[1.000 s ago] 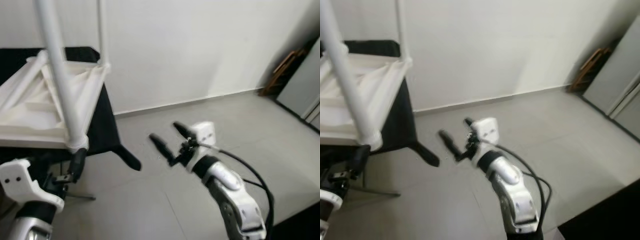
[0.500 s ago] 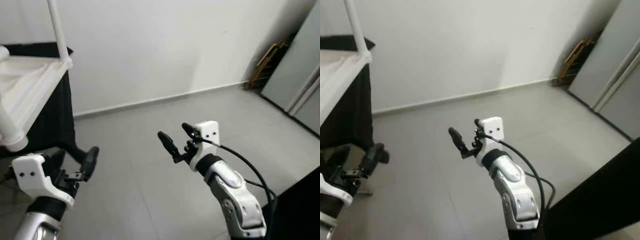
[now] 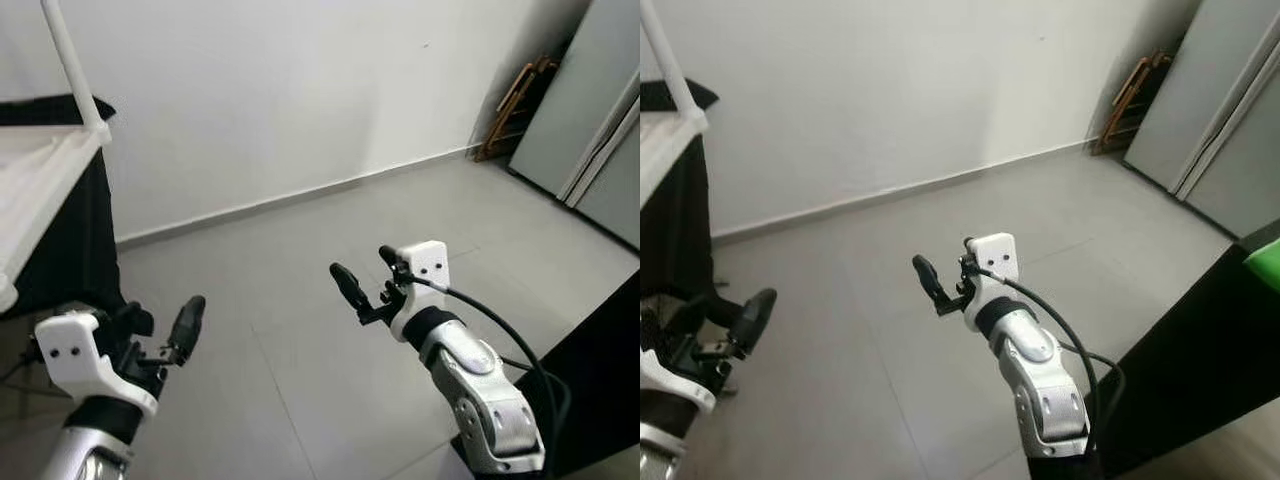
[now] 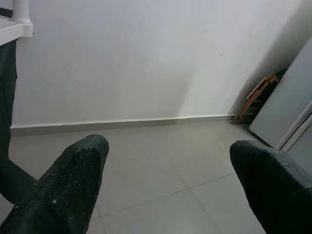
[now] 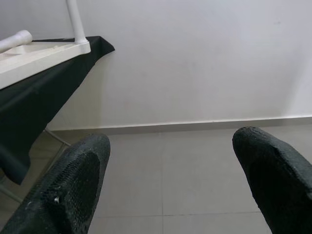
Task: Building children table
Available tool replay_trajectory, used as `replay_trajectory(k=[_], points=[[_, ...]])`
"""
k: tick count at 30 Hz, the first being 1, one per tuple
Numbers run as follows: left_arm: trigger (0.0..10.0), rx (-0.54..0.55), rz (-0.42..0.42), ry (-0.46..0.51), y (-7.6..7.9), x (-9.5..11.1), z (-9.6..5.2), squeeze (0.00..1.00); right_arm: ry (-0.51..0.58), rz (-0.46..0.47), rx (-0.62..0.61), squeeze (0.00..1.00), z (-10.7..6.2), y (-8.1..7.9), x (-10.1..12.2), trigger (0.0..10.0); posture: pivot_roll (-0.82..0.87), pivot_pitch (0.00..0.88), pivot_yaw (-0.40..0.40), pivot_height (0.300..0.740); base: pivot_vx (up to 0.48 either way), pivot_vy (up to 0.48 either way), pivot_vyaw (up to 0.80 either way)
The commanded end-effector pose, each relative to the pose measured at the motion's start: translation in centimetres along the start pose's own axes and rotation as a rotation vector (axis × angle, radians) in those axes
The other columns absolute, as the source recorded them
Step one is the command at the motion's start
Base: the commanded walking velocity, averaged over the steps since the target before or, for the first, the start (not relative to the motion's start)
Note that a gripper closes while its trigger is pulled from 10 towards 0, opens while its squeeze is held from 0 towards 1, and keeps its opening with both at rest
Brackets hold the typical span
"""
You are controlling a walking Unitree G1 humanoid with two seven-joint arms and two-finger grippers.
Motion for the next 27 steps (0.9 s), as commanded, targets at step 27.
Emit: replay_trajectory(k=[27], points=[[10.0,-0.035,0.024,-0.028,0.18,-0.54,0.01,0.0,-0.011,0.038,0.026,0.0,0.46,-0.36,-0.21,10.0,-0.16,0.082,-0.085,0.74,0.358,0.0,0.07]])
Point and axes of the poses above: a point about 5 cm out from each wrist's last joint towards the gripper, its own z axis pointing out of the wrist towards the gripper, its own x axis along the axis of the wrist's last joint, y = z × x, the point moved 3 cm from there along z, pointing out of the wrist towards the gripper, and after that the axes turned 12 degrees about z, right-handed, at the moved point
